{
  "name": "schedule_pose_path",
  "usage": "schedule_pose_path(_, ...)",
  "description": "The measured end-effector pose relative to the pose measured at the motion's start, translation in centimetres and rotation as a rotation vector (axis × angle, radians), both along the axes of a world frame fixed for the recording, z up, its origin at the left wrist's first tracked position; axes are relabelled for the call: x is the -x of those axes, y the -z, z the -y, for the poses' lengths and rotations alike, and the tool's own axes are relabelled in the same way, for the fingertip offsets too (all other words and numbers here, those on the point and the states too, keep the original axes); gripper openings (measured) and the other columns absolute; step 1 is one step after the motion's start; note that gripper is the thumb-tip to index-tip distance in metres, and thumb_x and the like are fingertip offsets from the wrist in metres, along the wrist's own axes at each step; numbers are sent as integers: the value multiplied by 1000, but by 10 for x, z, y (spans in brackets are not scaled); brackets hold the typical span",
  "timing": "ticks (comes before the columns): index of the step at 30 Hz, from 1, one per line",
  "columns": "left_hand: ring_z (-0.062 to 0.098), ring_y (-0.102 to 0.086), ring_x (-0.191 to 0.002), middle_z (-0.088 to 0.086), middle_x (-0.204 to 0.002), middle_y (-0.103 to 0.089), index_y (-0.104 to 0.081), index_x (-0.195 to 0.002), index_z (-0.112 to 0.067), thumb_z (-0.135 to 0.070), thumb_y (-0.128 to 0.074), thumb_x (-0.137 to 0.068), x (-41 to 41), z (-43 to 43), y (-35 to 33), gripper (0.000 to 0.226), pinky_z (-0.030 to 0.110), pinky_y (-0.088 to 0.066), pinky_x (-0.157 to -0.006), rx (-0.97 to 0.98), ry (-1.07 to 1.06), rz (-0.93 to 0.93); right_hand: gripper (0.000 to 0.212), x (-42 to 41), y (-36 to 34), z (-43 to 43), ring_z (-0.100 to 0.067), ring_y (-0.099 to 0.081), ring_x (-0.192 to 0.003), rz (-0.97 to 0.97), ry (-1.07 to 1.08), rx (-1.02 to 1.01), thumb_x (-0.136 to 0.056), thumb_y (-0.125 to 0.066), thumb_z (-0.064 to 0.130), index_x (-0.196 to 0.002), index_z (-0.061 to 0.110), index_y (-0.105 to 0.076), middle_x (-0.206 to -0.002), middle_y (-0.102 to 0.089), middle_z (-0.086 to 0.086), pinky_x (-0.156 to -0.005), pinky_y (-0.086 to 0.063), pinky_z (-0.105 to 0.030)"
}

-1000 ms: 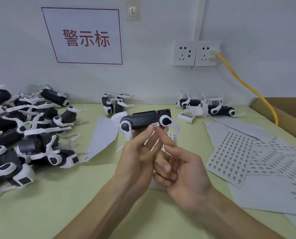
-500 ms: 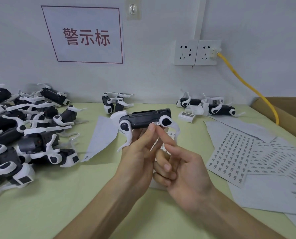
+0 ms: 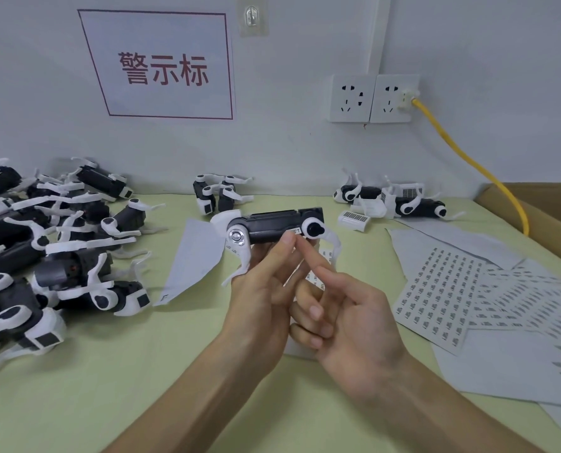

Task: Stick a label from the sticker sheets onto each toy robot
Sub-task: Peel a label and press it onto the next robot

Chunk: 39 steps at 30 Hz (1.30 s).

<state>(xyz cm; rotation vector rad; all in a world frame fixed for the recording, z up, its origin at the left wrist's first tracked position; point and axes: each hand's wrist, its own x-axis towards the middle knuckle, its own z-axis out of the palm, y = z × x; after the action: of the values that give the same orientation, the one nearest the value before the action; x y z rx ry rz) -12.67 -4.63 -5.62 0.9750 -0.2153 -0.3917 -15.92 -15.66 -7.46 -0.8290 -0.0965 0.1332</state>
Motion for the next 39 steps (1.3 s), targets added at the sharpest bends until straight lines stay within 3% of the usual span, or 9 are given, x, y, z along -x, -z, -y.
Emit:
schedule_pose_path(3,28,-66,-54,10,-102,-77,-69,-93,-29,-49,-69,-88,2,0,-1,21,27,-45,-39,-55,13,12,44,0,0,0,-12,-23,-48,3,-2,2,-83,-55,28,-122,32,-74,-56,-36,1,-49,-20,-27)
schedule_pose_path(5,28,-59,-45,10,-99,-77,-70,-83,-32,-52,-68,-88,2,0,-1,21,27,-45,-39,-79,18,17,44,0,0,-1,-12,-23,-48,7,-2,-1,-82,-55,28,-121,32,-75,-56,-36,0,-49,-20,-27)
schedule_pose_path(11,29,-58,-44,6,-91,-74,-63,-93,-24,-50,-65,-92,1,-1,-2,26,28,-45,-41,-91,7,4,43,1,1,-1,-12,-22,-49,-5,-20,-11,-85,-53,27,-123,32,-74,-55,-37,1,-50,-19,-28)
schedule_pose_path(15,28,-60,-45,8,-91,-73,-56,-110,-22,-49,-64,-92,1,-1,-2,33,28,-45,-41,-94,2,-2,43,2,1,-2,-12,-22,-50,-13,-16,-17,-89,-50,26,-125,32,-73,-55,-36,1,-51,-19,-28)
schedule_pose_path(20,27,-59,-45,4,-106,-76,-64,-91,-23,-45,-65,-94,3,-1,-4,22,28,-45,-39,-94,-6,-27,43,2,1,-2,-13,-20,-50,-32,-18,-33,-91,-48,26,-125,32,-73,-55,-37,1,-51,-17,-29)
schedule_pose_path(26,24,-65,-81,2,-113,-77,-58,-92,-21,-42,-67,-92,2,-2,-4,23,27,-49,-41,-82,-54,-32,42,3,0,-3,-13,-19,-50,-45,-17,-28,-90,-49,25,-125,30,-73,-56,-36,-1,-51,-17,-29)
schedule_pose_path(30,17,-65,-62,2,-108,-76,-59,-95,-25,-44,-68,-93,2,-1,-3,21,29,-45,-40,-84,-59,-16,42,4,0,-3,-12,-20,-49,-45,-14,-30,-89,-50,24,-122,31,-74,-55,-36,0,-52,-16,-29)
schedule_pose_path(33,18,-65,-51,3,-100,-75,-66,-78,-30,-45,-69,-92,3,0,-4,21,27,-43,-40,-66,-57,-22,43,4,-1,-3,-12,-21,-49,-39,-15,-38,-88,-50,25,-123,31,-74,-55,-36,0,-52,-16,-29)
schedule_pose_path(39,19,-64,-66,4,-110,-76,-68,-85,-32,-44,-71,-91,3,0,-2,13,27,-45,-37,-62,-99,-28,42,3,1,-3,-12,-21,-48,-32,-29,-48,-91,-48,25,-124,31,-73,-55,-37,0,-49,-19,-28)
